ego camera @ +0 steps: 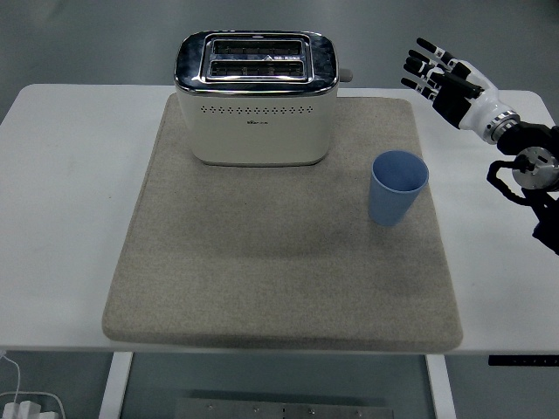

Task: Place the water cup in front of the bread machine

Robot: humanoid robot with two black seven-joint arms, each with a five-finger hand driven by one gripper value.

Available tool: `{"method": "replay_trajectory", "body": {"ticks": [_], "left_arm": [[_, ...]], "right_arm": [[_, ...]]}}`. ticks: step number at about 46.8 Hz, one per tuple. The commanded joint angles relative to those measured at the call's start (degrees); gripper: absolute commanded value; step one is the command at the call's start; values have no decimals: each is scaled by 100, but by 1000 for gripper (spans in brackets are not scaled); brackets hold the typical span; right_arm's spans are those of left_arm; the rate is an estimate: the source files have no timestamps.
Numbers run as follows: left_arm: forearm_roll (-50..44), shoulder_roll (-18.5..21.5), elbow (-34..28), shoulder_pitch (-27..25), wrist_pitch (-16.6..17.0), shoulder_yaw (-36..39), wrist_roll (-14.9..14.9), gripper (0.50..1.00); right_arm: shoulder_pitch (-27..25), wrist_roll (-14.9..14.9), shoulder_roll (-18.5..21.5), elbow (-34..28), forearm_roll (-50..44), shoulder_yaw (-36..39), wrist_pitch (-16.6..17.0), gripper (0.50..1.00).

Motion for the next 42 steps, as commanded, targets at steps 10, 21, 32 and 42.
{"method": "replay_trajectory", "body": {"ticks": [10,21,32,42], "left_arm": [[1,0,-40,1,9,-21,-1,1000],[-8,0,3,-8,9,-12,-1,1000],[-8,0,3,-8,9,-12,-1,1000],[-8,0,-5,-8,9,-12,-1,1000]], "right_arm": [[-9,0,0,0,-8,-26,55,928],[-18,9,-97,9,-78,-79,134,928],[-44,26,-431,9,-96,-96,766,928],[-167,62,-651,9,-280,-105,945,928]]}}
